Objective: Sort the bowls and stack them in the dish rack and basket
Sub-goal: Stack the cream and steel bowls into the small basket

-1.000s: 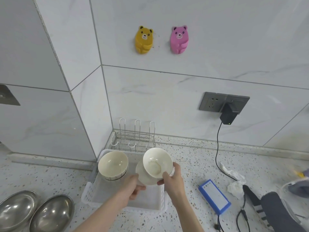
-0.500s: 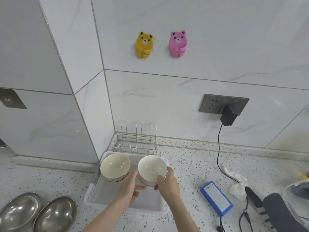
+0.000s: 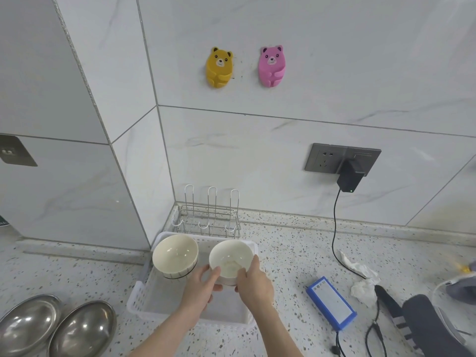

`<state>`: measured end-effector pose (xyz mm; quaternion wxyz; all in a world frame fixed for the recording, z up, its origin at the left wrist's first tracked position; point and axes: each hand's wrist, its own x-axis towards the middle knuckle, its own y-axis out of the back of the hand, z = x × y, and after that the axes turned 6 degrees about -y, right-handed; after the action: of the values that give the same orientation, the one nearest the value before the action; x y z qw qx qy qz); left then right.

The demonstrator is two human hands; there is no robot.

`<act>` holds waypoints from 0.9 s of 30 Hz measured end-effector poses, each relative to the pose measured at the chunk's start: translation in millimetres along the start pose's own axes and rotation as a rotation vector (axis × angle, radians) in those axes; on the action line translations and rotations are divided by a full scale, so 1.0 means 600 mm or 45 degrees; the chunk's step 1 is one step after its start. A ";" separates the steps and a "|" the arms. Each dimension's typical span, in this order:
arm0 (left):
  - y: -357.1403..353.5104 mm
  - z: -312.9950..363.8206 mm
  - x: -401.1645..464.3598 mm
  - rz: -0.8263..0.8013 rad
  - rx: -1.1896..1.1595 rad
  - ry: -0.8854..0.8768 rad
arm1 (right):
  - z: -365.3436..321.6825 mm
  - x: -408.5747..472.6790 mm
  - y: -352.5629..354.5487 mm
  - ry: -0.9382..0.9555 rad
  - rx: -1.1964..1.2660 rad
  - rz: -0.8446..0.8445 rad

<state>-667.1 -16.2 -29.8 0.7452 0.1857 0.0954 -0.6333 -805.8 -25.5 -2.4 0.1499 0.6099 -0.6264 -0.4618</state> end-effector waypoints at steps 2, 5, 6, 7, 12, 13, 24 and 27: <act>0.000 0.000 0.001 -0.002 0.004 0.013 | 0.000 0.001 0.000 -0.001 -0.019 -0.012; -0.001 0.003 0.003 -0.016 0.008 0.083 | -0.001 -0.001 0.001 -0.036 0.002 -0.036; -0.001 0.006 0.003 -0.029 -0.005 0.117 | -0.001 -0.003 0.000 -0.053 0.005 -0.036; -0.002 0.008 0.005 -0.044 -0.031 0.150 | -0.002 -0.005 -0.001 -0.070 0.009 -0.032; -0.005 0.012 0.011 -0.073 -0.179 0.215 | 0.002 -0.018 -0.002 -0.097 0.063 -0.060; -0.005 0.012 0.011 -0.071 -0.202 0.212 | 0.003 -0.018 0.001 -0.092 0.061 -0.075; -0.006 0.020 0.004 -0.081 -0.288 0.265 | 0.006 -0.028 0.006 -0.057 0.120 -0.045; 0.007 0.029 -0.011 -0.112 -0.243 0.254 | 0.009 -0.039 0.002 -0.063 0.239 0.022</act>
<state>-665.9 -16.5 -10.7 0.7179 0.1716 0.2370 -0.6316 -805.8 -2.5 4.1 0.0805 0.6043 -0.6756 -0.4146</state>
